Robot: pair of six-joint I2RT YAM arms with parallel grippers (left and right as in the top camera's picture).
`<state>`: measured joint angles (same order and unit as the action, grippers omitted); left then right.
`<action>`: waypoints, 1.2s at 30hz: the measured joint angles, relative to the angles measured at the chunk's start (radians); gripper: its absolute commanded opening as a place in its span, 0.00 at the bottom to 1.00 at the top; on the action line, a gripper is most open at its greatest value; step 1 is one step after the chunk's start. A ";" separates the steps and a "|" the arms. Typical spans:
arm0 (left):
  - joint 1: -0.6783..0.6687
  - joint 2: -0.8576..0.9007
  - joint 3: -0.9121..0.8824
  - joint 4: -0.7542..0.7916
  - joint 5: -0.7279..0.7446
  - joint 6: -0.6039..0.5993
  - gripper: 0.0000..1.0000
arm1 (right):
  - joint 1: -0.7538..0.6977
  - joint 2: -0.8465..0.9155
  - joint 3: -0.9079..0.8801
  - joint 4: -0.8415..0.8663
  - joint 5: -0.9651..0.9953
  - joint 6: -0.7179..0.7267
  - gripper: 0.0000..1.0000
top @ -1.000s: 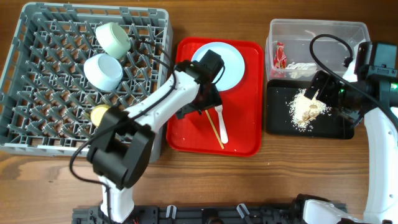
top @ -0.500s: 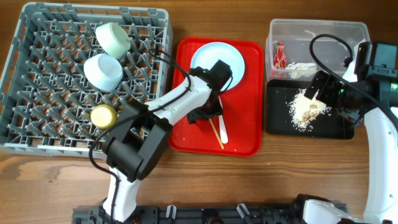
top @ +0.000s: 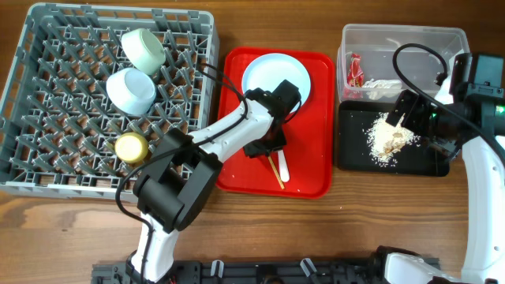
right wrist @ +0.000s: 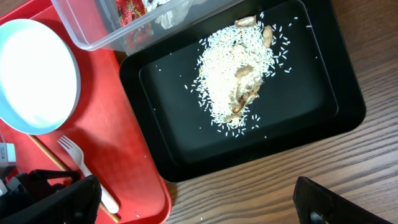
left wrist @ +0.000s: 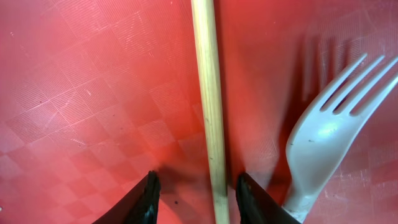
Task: Sort waste into correct bins and load items into the dishwasher rack
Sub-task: 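Carry the chopsticks into the dish rack and release them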
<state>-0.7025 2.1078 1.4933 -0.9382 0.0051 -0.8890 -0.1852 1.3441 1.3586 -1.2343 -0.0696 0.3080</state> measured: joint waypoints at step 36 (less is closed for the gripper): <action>0.049 -0.026 -0.041 0.045 0.034 -0.008 0.04 | 0.000 0.000 0.000 -0.009 0.000 0.000 1.00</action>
<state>-0.6533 2.0815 1.4525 -0.8928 0.0391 -0.8967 -0.1852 1.3441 1.3586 -1.2430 -0.0696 0.3080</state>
